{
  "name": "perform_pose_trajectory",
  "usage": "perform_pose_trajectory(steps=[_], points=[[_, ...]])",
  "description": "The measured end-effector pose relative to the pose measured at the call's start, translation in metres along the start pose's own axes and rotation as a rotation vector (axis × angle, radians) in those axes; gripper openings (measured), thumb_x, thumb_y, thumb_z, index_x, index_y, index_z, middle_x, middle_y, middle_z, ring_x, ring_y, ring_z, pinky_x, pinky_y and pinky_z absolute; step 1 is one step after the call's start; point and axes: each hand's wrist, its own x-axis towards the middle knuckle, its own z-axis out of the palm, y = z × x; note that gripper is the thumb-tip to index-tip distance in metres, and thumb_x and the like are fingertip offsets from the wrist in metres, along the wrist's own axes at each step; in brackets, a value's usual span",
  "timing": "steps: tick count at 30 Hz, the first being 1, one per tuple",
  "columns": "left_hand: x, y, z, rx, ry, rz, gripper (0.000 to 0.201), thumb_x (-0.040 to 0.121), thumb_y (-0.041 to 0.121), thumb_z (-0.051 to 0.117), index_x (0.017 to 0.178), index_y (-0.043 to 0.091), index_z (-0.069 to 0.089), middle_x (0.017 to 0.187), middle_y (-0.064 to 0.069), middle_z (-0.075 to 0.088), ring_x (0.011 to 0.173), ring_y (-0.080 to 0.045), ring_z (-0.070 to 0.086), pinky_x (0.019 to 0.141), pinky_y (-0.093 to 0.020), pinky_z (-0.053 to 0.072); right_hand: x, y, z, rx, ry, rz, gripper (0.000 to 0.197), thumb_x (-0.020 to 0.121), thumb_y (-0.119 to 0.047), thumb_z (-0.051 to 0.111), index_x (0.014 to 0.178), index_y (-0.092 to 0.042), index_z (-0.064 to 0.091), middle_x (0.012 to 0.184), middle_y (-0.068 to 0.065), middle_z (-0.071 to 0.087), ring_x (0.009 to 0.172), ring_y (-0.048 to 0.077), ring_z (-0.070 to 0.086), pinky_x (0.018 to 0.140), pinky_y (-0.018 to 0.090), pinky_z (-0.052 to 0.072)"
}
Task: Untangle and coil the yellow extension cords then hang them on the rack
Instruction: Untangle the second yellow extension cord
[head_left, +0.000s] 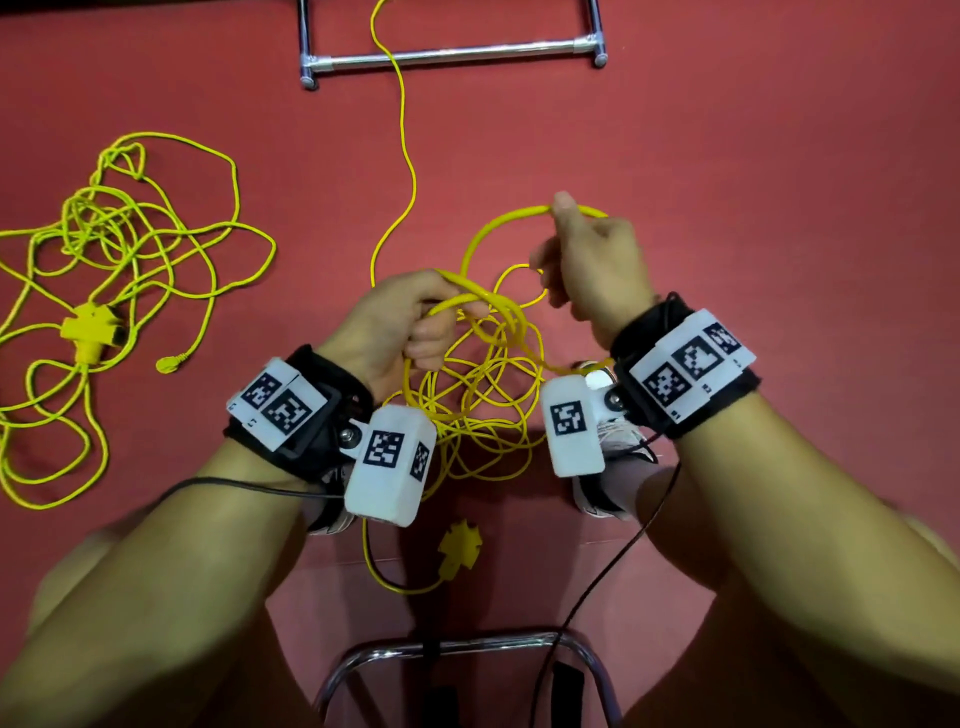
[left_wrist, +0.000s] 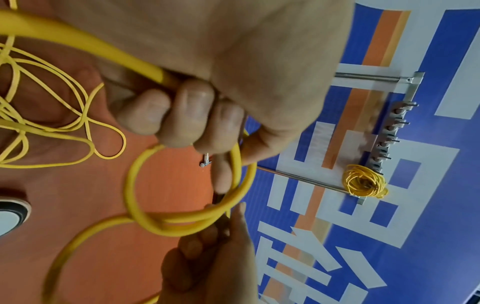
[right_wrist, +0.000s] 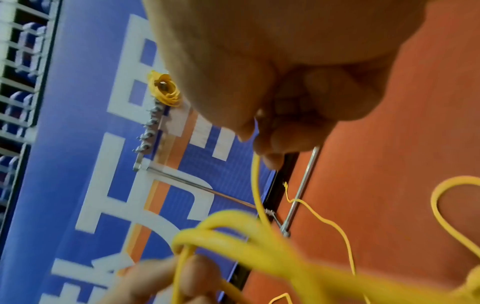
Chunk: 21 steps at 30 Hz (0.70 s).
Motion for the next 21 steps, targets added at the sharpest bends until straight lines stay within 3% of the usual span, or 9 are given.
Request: perform_pose_trajectory(steps=[3,6,8,10,12,14,17,19,21], points=[[0.002,0.003,-0.003,-0.112,0.029,0.011,0.033,0.1,0.022,0.041,0.074,0.008,0.055,0.036,0.009,0.019,0.03,-0.005,0.017,0.041,-0.023,0.013,-0.002,0.002,-0.003,-0.102,-0.1,-0.074,0.058,0.098,-0.051,0.048,0.063,-0.009,0.066,0.048,0.0,0.055,0.042,0.016,0.052,0.047,0.024,0.036],[0.005,0.001,-0.002,-0.202,0.063,0.01,0.038,0.102,0.029,0.045,0.068,0.012,0.054,0.037,0.009,0.02,0.029,-0.004,0.017,0.038,-0.019,0.015,-0.017,0.002,0.014,-0.022,-0.423,-0.13,0.057,0.085,-0.06,0.054,0.072,-0.005,0.065,0.063,0.01,0.054,0.059,0.018,0.051,0.056,0.035,0.039],[0.007,0.0,-0.001,-0.246,0.109,0.031,0.038,0.101,0.033,0.049,0.067,0.016,0.055,0.04,0.008,0.024,0.031,-0.005,0.018,0.038,-0.019,0.016,-0.024,0.006,0.024,-0.023,-0.571,-0.142,0.046,0.083,-0.049,0.063,0.081,-0.004,0.066,0.074,0.022,0.063,0.066,0.019,0.056,0.064,0.036,0.046],[0.008,0.0,-0.004,-0.265,0.17,0.071,0.035,0.102,0.034,0.047,0.073,0.016,0.054,0.038,0.009,0.023,0.031,-0.004,0.019,0.04,-0.021,0.017,-0.022,0.009,0.027,-0.005,-0.535,-0.153,0.023,0.091,-0.021,0.067,0.082,-0.003,0.057,0.07,0.023,0.063,0.061,0.022,0.058,0.062,0.037,0.046],[0.009,0.0,-0.007,-0.255,0.228,0.109,0.032,0.104,0.031,0.044,0.077,0.015,0.052,0.038,0.009,0.021,0.033,-0.004,0.02,0.041,-0.02,0.02,-0.014,0.011,0.024,0.001,-0.384,-0.137,0.02,0.091,-0.008,0.065,0.079,-0.016,0.05,0.067,0.013,0.066,0.056,0.026,0.06,0.057,0.041,0.049],[0.009,-0.001,-0.006,-0.2,0.247,0.102,0.032,0.106,0.031,0.043,0.079,0.015,0.052,0.042,0.011,0.025,0.035,-0.004,0.024,0.04,-0.019,0.025,-0.008,0.011,0.02,-0.082,-0.244,-0.229,0.017,0.084,-0.017,0.067,0.079,-0.022,0.052,0.069,0.007,0.069,0.06,0.027,0.063,0.059,0.045,0.053],[0.01,-0.003,-0.005,-0.104,0.234,0.049,0.034,0.106,0.03,0.041,0.078,0.016,0.053,0.048,0.009,0.032,0.037,-0.006,0.026,0.04,-0.018,0.027,-0.006,0.013,0.012,-0.246,-0.155,-0.409,0.008,0.084,-0.026,0.07,0.086,-0.02,0.065,0.074,-0.007,0.064,0.07,0.012,0.058,0.068,0.03,0.041],[0.01,-0.002,-0.007,-0.063,0.242,0.033,0.032,0.105,0.029,0.042,0.08,0.016,0.057,0.049,0.008,0.031,0.037,-0.007,0.023,0.04,-0.018,0.026,-0.005,0.012,0.005,-0.333,-0.131,-0.503,0.014,0.085,-0.029,0.07,0.09,-0.016,0.072,0.089,0.002,0.064,0.087,0.017,0.056,0.076,0.029,0.039],[0.009,-0.001,-0.007,-0.021,0.245,0.05,0.027,0.103,0.027,0.043,0.09,0.016,0.063,0.051,0.006,0.037,0.038,-0.008,0.026,0.043,-0.02,0.027,-0.004,0.01,0.0,-0.404,-0.179,-0.578,0.025,0.087,-0.034,0.064,0.09,-0.012,0.073,0.086,0.009,0.06,0.085,0.024,0.054,0.075,0.035,0.04]])
